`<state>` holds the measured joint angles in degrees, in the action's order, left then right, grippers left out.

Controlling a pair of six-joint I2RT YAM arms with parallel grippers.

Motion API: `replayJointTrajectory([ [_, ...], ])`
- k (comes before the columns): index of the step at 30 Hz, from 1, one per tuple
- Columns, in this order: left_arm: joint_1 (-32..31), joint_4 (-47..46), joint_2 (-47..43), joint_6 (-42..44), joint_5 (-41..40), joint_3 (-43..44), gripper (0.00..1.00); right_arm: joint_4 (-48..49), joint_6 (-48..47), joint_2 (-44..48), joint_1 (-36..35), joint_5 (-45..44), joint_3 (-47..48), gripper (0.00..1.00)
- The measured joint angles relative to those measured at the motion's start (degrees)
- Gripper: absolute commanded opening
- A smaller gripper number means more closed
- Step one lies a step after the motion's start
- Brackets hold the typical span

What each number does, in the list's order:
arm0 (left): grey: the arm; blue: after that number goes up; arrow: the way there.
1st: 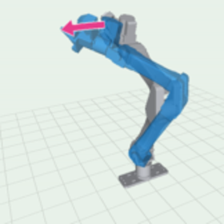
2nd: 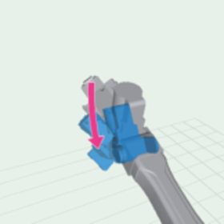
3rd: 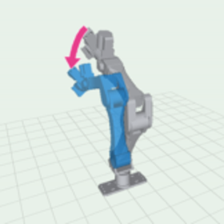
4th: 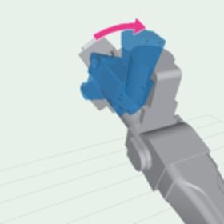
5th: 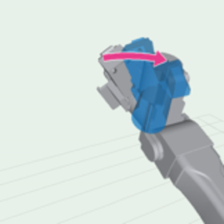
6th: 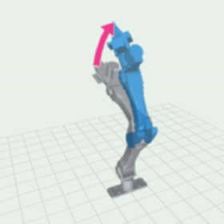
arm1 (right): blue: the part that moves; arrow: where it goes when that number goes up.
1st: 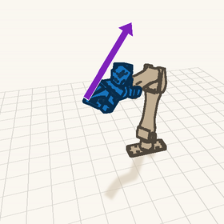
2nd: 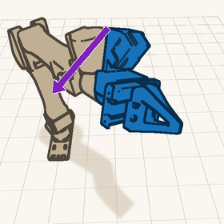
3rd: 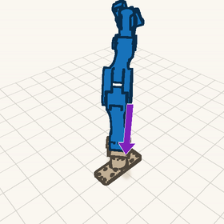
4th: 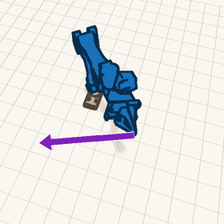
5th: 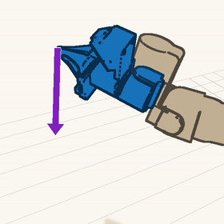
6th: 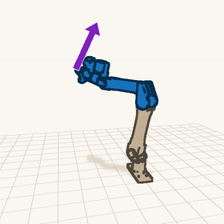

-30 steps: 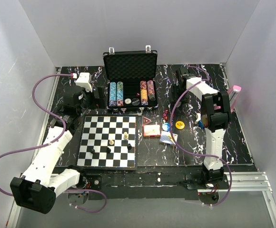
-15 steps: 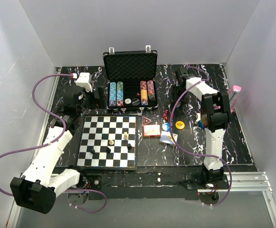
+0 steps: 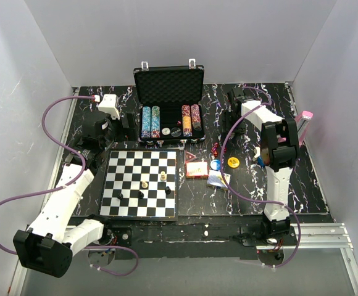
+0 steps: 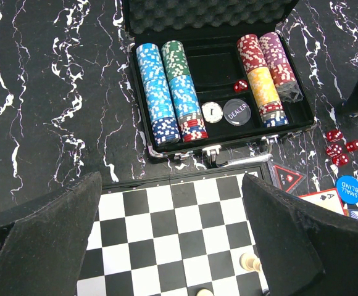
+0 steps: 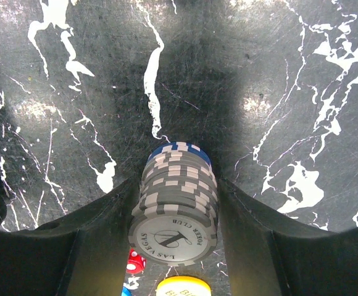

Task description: Pack up texas hold em set

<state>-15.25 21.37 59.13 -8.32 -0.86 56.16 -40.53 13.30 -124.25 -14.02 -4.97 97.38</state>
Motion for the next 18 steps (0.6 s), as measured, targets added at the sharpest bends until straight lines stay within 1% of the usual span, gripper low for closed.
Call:
replayJointTrajectory([
  [18,0.00,0.00,0.00,0.00,0.00,0.00,0.98,0.07,0.48,0.59,-0.04,-1.07,-0.74,0.59],
])
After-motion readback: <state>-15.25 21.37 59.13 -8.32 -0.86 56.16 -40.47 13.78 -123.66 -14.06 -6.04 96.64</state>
